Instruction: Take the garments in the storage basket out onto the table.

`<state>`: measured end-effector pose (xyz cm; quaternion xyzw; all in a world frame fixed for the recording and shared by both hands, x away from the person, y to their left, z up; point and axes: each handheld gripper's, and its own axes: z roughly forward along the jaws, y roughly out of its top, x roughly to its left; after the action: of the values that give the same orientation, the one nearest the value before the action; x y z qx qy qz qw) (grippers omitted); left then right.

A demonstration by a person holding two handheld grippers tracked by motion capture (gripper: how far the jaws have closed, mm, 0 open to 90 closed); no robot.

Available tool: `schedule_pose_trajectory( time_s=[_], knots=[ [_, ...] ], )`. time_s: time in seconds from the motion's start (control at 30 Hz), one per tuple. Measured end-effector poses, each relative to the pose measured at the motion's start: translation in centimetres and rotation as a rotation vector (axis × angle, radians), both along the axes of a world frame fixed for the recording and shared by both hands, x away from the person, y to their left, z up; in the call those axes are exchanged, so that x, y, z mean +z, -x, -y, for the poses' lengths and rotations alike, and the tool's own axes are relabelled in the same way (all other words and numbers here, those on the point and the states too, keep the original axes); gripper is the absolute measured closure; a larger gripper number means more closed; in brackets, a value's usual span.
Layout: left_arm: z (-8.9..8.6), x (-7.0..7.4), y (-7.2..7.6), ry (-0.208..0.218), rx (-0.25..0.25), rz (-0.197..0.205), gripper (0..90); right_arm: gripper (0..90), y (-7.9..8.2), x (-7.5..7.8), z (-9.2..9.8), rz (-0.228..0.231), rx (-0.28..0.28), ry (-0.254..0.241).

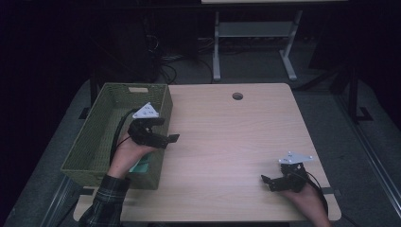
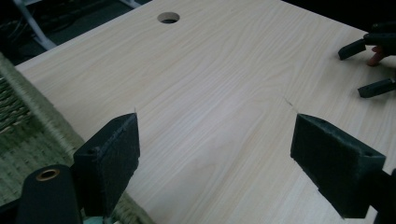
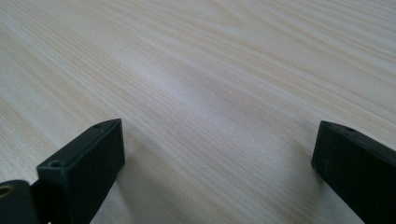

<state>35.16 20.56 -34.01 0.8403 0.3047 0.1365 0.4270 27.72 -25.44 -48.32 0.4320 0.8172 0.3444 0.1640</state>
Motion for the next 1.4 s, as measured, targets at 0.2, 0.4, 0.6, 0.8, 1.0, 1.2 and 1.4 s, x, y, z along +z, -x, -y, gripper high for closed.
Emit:
schedule_pose_trajectory(
  time_s=[0.2,0.4,0.6,0.8,1.0,1.2,1.4],
  knots=[
    [-1.4,0.1,0.0,0.001,0.028,0.001,16.0,2.0,0.0,0.0,0.0,0.000,0.000,0.000],
    [-2.6,0.2,-0.1,0.003,0.054,0.000,16.2,2.0,0.0,0.0,0.0,0.000,0.000,0.000],
    [-3.7,0.3,-0.2,0.006,0.083,0.002,16.3,2.0,0.0,0.0,0.0,0.000,0.000,0.000],
    [-4.9,0.4,-0.2,0.010,0.106,0.005,16.5,2.0,0.0,0.0,0.0,0.000,0.000,0.000],
    [-6.3,0.5,-0.3,-0.005,0.126,0.007,16.7,2.0,0.0,0.0,0.0,0.000,0.000,0.000],
    [-7.7,0.5,-0.3,0.001,0.162,0.012,16.8,2.0,0.0,0.0,0.0,0.000,0.000,0.000],
    [-9.0,0.2,-0.4,0.009,0.181,-0.008,21.1,2.0,0.0,0.0,0.0,0.000,-0.001,-0.001]
  ],
)
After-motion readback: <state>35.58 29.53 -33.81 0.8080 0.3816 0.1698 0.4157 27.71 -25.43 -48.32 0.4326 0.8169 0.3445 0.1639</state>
